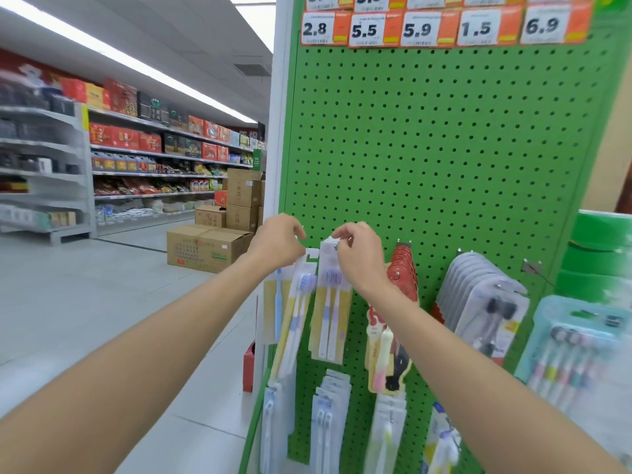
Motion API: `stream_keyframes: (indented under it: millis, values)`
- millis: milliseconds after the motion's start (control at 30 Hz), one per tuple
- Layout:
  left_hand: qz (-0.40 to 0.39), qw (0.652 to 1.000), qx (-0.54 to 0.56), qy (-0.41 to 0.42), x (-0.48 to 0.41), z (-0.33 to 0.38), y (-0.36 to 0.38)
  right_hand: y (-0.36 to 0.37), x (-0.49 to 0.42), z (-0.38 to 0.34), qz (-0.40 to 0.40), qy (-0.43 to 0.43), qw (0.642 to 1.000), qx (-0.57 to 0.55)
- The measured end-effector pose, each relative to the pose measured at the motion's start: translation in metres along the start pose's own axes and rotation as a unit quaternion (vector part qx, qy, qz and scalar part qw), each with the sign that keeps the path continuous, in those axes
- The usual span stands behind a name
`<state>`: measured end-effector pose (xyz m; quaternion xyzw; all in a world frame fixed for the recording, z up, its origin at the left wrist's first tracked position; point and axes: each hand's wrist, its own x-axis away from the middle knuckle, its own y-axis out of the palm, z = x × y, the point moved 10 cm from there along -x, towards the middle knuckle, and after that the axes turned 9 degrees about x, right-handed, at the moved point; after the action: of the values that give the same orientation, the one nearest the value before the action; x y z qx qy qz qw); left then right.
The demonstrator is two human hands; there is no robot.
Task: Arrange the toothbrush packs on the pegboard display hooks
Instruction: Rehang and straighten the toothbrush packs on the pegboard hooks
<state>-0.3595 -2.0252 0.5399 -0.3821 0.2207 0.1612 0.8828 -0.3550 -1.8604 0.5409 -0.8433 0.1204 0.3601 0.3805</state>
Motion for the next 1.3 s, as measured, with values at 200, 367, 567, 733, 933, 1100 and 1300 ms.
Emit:
stream_keyframes:
  millis: [200, 367, 567, 733, 933, 1100, 1300]
  values:
    - [0.042, 0.978, 0.195, -0.062, 0.048, -0.032, -0.002, 0.019, 0.058, 0.0, -0.003, 0.033, 0.994, -0.102]
    - [0.028, 0.93, 0.352, -0.102, 0.089, -0.052, 0.025, 0.05, 0.103, 0.022, -0.045, 0.087, 0.982, -0.162]
    - [0.015, 0.897, 0.417, -0.143, 0.127, -0.09, 0.077, 0.078, 0.146, 0.054, -0.054, 0.109, 0.972, -0.2]
    - [-0.044, 0.898, 0.406, -0.163, 0.168, -0.132, 0.133, 0.112, 0.185, 0.094, -0.092, 0.162, 0.963, -0.196]
    - [-0.127, 0.906, 0.349, -0.201, 0.206, -0.165, 0.184, 0.127, 0.208, 0.123, -0.095, 0.187, 0.953, -0.218]
    - [-0.121, 0.9, 0.362, -0.212, 0.21, -0.164, 0.189, 0.141, 0.228, 0.142, -0.156, 0.225, 0.938, -0.211]
    - [-0.1, 0.887, 0.388, -0.229, 0.218, -0.167, 0.193, 0.175, 0.282, 0.147, -0.332, 0.288, 0.863, -0.25]
